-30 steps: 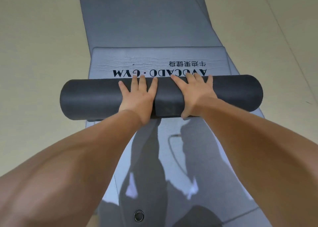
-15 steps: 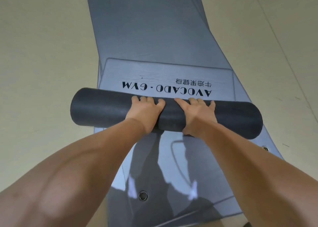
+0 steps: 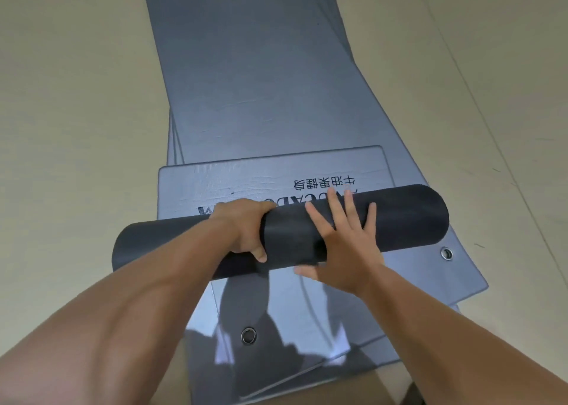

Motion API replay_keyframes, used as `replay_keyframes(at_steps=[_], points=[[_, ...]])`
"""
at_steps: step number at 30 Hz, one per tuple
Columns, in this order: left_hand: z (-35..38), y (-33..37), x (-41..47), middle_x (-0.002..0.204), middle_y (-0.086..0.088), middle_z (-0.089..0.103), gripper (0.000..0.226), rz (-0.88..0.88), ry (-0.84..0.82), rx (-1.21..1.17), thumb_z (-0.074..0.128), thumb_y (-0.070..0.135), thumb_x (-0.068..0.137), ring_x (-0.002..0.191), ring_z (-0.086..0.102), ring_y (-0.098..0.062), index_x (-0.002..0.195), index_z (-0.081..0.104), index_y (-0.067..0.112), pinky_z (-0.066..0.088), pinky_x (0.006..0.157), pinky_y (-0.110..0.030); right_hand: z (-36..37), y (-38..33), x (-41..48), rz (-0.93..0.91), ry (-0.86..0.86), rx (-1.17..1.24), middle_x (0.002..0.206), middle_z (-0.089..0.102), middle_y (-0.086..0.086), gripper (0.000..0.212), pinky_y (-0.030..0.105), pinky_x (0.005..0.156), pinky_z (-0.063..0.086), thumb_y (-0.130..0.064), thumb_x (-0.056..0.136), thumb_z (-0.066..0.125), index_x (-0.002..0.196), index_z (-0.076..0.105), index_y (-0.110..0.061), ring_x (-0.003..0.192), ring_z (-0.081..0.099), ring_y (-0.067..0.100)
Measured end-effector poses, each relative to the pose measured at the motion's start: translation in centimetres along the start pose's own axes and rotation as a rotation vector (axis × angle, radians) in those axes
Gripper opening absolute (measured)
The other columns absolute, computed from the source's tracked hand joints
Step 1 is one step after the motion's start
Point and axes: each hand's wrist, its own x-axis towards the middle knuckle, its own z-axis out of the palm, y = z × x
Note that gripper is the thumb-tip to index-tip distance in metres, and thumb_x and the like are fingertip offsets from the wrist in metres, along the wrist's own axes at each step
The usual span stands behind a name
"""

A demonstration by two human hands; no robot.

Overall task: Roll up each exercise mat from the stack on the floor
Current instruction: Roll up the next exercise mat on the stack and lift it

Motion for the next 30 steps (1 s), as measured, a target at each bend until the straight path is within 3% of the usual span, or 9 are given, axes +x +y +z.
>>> replay_keyframes(at_steps=[4, 6, 10, 12, 16, 22, 26, 28, 30], points=[[2.0, -1.4, -0.6, 0.161, 0.013, 0.034, 0.119, -0.010, 0.113, -0.143, 0.088, 0.057, 0.060, 0.148, 0.033, -0.020, 0.157, 0.021, 0.043, 0.024, 0.118, -0.057, 1.3, -0.2, 0.8, 0.066, -0.141, -0.091, 0.169, -0.029, 0.013, 0.150, 0.077, 0.115, -0.015, -0.099, 0.053, 0.062, 0.159, -0.025, -0.039, 0.153, -0.032, 0.042], [2.5, -1.8, -0.7, 0.167, 0.010, 0.020, 0.114, -0.027, 0.253, -0.158, 0.083, 0.058, 0.070, 0.154, 0.019, -0.018, 0.160, 0.016, 0.038, 0.013, 0.121, -0.060, 0.2, 0.1, 3.0, 0.076, -0.142, -0.056, 0.171, -0.022, 0.012, 0.149, 0.076, 0.116, -0.015, -0.099, 0.051, 0.063, 0.161, -0.019, -0.040, 0.155, -0.027, 0.041], [3.8, -2.1, -1.1, 0.165, 0.004, 0.029, 0.070, 0.002, 0.575, 0.036, 0.050, 0.056, 0.097, 0.152, 0.022, -0.025, 0.157, 0.032, 0.023, 0.020, 0.117, -0.066, -1.8, 0.0, 8.5, 0.134, -0.103, 0.011, 0.175, -0.008, 0.006, 0.116, 0.074, 0.116, -0.015, -0.107, 0.066, 0.010, 0.164, -0.003, -0.045, 0.157, -0.021, 0.038], [5.3, -1.3, -1.4, 0.170, -0.004, 0.012, 0.079, -0.046, 0.526, 0.124, 0.033, 0.063, 0.099, 0.155, 0.009, -0.029, 0.161, 0.018, 0.017, 0.013, 0.117, -0.070, -2.2, 0.0, 10.6, 0.144, -0.079, -0.029, 0.175, -0.004, 0.008, 0.113, 0.075, 0.116, -0.014, -0.104, 0.069, -0.001, 0.165, 0.002, -0.044, 0.157, -0.020, 0.039], [7.4, -0.3, -0.8, 0.164, -0.011, -0.032, 0.105, -0.139, 0.391, 0.164, 0.013, 0.084, 0.087, 0.150, -0.029, -0.034, 0.155, -0.025, 0.013, -0.002, 0.110, -0.077, -2.3, 0.0, 12.1, 0.159, -0.076, -0.054, 0.174, -0.009, 0.009, 0.101, 0.074, 0.116, -0.014, -0.096, 0.079, -0.004, 0.165, -0.001, -0.043, 0.157, -0.022, 0.038], [5.3, -1.8, 2.2, 0.166, -0.008, -0.028, 0.114, -0.148, 0.403, 0.118, 0.016, 0.088, 0.080, 0.151, -0.030, -0.031, 0.159, -0.019, 0.013, -0.004, 0.109, -0.079, 0.8, -0.6, 8.3, 0.002, 0.233, -0.041, 0.173, 0.000, 0.017, 0.086, 0.074, 0.120, -0.003, -0.082, 0.092, 0.018, 0.165, 0.009, -0.037, 0.158, -0.006, 0.045], [3.0, -2.9, 4.1, 0.169, -0.004, -0.015, 0.145, -0.147, 0.349, 0.093, 0.040, 0.100, 0.055, 0.154, -0.018, -0.029, 0.160, -0.012, 0.016, -0.001, 0.110, -0.080, 1.5, 0.2, 8.2, -0.046, 0.070, -0.071, 0.173, -0.008, 0.018, 0.123, 0.077, 0.118, -0.004, -0.096, 0.067, 0.049, 0.164, -0.002, -0.040, 0.157, -0.014, 0.044], [1.6, -3.4, 5.2, 0.169, -0.003, -0.009, 0.156, -0.150, 0.311, 0.099, 0.052, 0.101, 0.044, 0.155, -0.012, -0.029, 0.160, -0.009, 0.017, 0.001, 0.111, -0.079, 0.6, 0.5, 9.9, -0.020, -0.049, -0.118, 0.171, -0.016, 0.018, 0.148, 0.076, 0.118, -0.010, -0.089, 0.054, 0.074, 0.160, -0.017, -0.040, 0.156, -0.020, 0.044], [-0.4, -4.0, 6.3, 0.170, -0.002, -0.008, 0.159, -0.165, 0.280, 0.077, 0.060, 0.098, 0.042, 0.156, -0.008, -0.029, 0.161, -0.008, 0.018, 0.004, 0.112, -0.078, -0.8, 0.6, 12.0, -0.018, -0.122, -0.182, 0.171, -0.017, 0.018, 0.156, 0.075, 0.118, -0.008, -0.076, 0.054, 0.086, 0.157, -0.026, -0.040, 0.156, -0.018, 0.045]])
